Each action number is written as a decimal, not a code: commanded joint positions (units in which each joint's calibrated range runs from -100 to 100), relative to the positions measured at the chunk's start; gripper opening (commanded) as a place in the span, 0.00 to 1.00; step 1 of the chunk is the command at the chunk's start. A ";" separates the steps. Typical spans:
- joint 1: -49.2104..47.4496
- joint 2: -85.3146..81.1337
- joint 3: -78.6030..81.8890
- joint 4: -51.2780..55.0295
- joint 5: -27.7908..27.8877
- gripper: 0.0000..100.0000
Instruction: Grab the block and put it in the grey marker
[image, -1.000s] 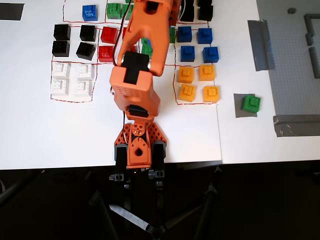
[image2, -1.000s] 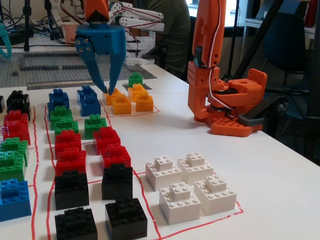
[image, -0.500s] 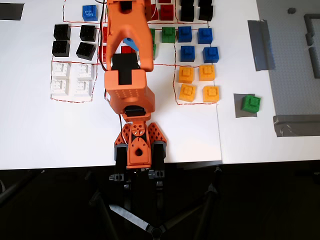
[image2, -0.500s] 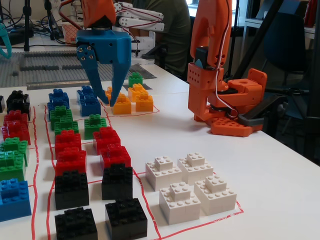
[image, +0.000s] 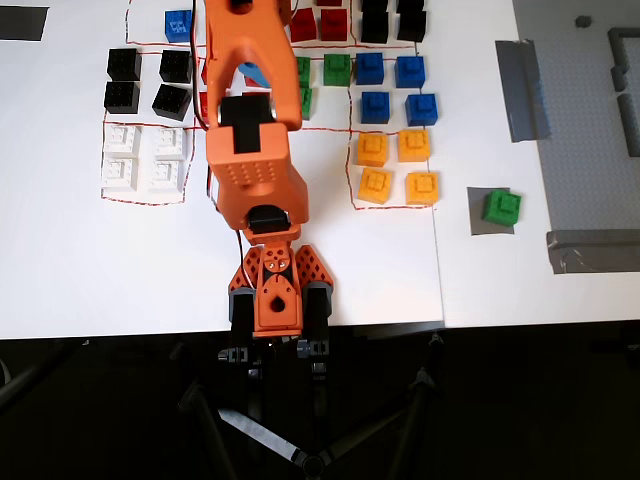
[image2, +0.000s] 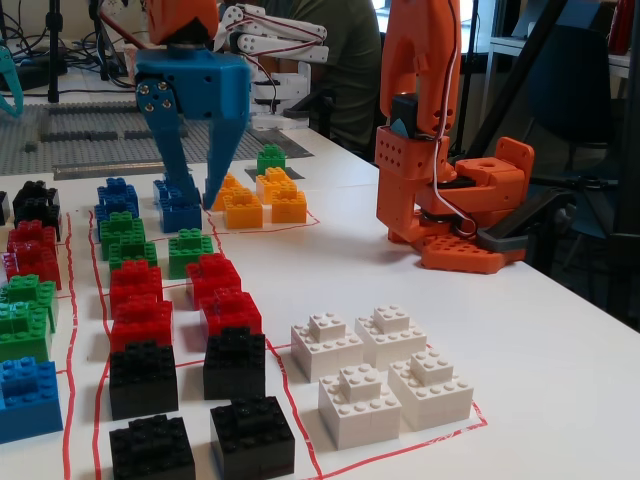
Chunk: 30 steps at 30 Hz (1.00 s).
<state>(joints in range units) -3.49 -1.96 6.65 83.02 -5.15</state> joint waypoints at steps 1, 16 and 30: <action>0.42 -2.79 -6.79 1.39 0.54 0.01; -0.58 -1.93 -6.70 2.05 -0.15 0.01; -1.16 -1.15 -7.06 1.97 -0.29 0.01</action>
<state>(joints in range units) -3.49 0.39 5.67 84.38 -5.15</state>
